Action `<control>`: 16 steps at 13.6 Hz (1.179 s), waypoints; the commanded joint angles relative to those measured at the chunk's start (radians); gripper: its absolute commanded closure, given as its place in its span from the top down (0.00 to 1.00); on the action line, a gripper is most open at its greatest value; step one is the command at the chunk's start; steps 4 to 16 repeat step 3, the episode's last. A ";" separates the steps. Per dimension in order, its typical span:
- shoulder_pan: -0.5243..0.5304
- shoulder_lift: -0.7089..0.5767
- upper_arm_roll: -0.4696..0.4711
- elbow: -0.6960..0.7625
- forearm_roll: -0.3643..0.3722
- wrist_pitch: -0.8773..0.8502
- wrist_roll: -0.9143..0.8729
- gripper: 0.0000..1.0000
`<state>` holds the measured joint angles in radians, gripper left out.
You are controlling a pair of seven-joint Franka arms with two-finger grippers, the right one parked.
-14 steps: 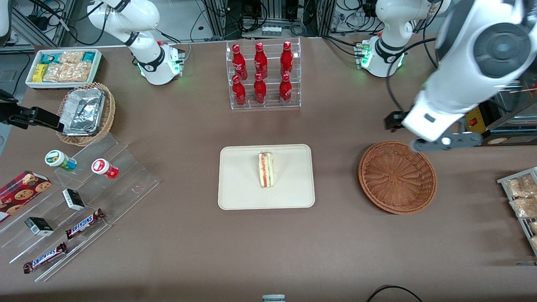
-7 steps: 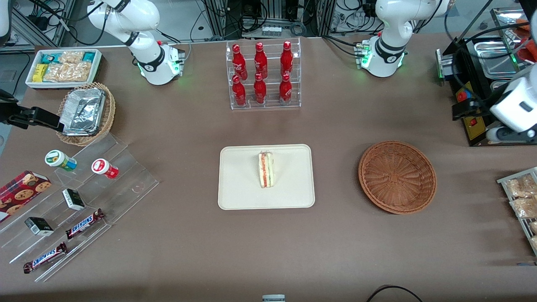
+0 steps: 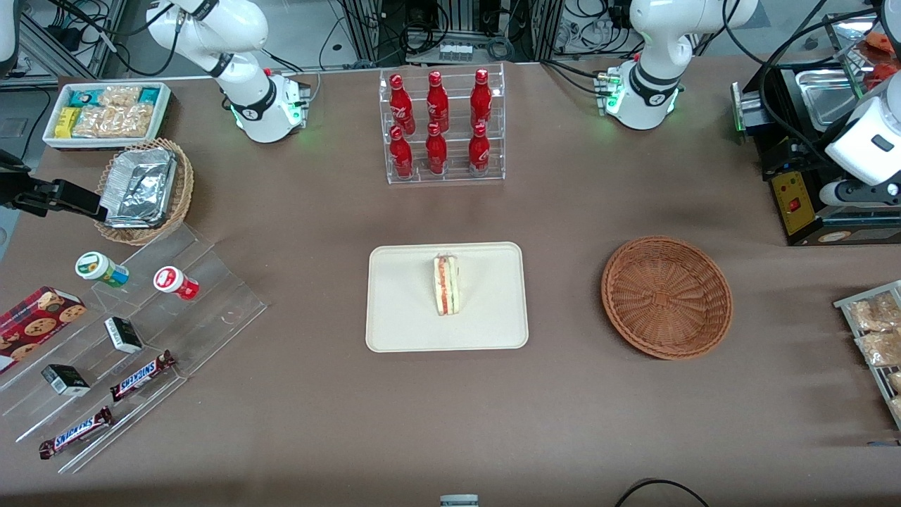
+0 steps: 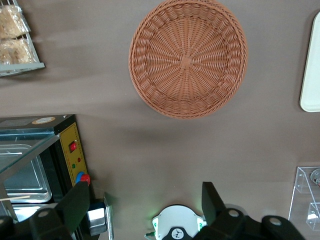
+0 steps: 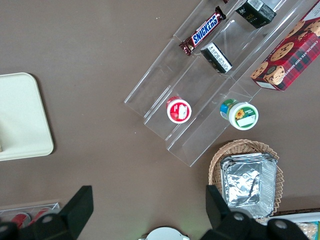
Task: Place sandwich from basket to tray
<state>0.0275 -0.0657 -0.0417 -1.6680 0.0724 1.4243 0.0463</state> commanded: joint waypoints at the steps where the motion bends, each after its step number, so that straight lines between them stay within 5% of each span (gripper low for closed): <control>1: -0.012 0.020 0.011 0.034 -0.008 0.004 0.006 0.99; 16: -0.015 0.036 0.011 0.050 -0.002 0.004 0.007 0.99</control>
